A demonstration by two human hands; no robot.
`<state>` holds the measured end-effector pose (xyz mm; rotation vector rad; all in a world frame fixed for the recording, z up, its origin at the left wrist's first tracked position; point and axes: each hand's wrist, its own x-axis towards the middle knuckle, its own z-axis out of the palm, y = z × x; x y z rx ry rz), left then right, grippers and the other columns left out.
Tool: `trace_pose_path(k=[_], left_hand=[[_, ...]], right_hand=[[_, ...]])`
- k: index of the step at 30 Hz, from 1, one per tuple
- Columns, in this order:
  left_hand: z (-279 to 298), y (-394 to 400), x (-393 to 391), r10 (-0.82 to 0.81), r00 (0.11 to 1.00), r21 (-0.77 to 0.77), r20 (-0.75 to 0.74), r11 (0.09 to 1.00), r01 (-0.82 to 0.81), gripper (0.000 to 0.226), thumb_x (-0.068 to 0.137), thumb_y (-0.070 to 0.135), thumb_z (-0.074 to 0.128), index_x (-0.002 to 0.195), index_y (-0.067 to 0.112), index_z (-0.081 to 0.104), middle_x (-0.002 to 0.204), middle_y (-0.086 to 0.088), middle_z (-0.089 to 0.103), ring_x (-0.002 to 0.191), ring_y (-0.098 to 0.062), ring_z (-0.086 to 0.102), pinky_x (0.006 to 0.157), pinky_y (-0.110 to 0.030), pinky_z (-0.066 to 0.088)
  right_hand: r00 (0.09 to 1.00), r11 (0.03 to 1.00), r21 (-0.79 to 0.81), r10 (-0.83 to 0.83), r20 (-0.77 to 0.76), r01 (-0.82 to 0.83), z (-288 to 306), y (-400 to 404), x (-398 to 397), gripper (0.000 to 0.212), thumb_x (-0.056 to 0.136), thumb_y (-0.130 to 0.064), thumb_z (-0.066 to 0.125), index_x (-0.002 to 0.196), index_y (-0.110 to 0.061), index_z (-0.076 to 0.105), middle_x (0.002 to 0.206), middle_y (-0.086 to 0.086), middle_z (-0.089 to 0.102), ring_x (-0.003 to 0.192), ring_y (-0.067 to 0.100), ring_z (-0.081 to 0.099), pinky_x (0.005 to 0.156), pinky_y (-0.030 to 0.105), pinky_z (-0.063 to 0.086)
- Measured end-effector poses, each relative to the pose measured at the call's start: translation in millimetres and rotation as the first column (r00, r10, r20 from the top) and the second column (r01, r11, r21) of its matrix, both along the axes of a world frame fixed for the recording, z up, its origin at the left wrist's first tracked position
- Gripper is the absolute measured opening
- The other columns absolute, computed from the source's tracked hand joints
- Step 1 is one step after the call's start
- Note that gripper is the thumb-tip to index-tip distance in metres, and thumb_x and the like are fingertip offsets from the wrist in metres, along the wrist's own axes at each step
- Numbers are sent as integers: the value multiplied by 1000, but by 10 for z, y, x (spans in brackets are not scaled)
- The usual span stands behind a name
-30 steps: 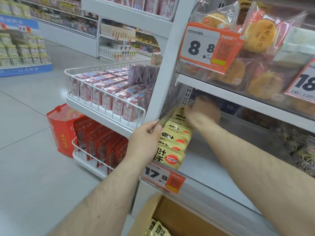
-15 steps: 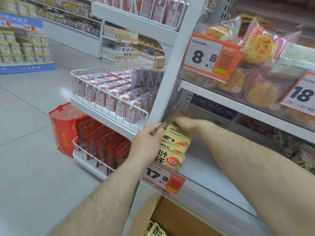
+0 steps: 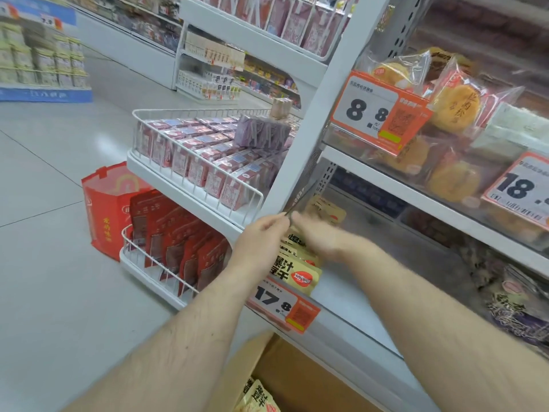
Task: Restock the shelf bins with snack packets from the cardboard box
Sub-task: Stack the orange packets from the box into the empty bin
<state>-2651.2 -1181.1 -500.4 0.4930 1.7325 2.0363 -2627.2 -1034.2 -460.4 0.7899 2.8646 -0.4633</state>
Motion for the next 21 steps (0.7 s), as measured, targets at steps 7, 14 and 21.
trace_pose_path(k=[7, 14, 21], left_hand=[[-13, 10, -21, -88, 994, 25, 70, 996, 87, 76, 71, 78, 26, 112, 34, 72, 118, 9, 71, 118, -17, 62, 110, -47, 39], [97, -85, 73, -97, 992, 72, 82, 993, 91, 64, 105, 52, 13, 100, 35, 74, 107, 14, 74, 110, -2, 63, 110, -32, 39], [20, -49, 113, -28, 999, -34, 26, 999, 28, 70, 75, 75, 31, 113, 31, 70, 113, 3, 72, 109, -21, 65, 103, -51, 46]], right_hand=[[998, 983, 176, -52, -33, 57, 45, -325, 292, 79, 94, -57, -2, 156, -11, 14, 165, 9, 3, 152, 22, -4, 121, 53, -3], [985, 959, 281, 91, -148, -46, -224, -627, 571, 78, 93, -60, 3, 146, -10, 32, 154, 8, 30, 144, 28, 19, 118, 54, 15], [818, 406, -846, -573, 59, 345, 143, -444, 722, 88, 86, -84, 13, 136, -26, 56, 136, 11, 59, 135, 38, 46, 115, 57, 25]])
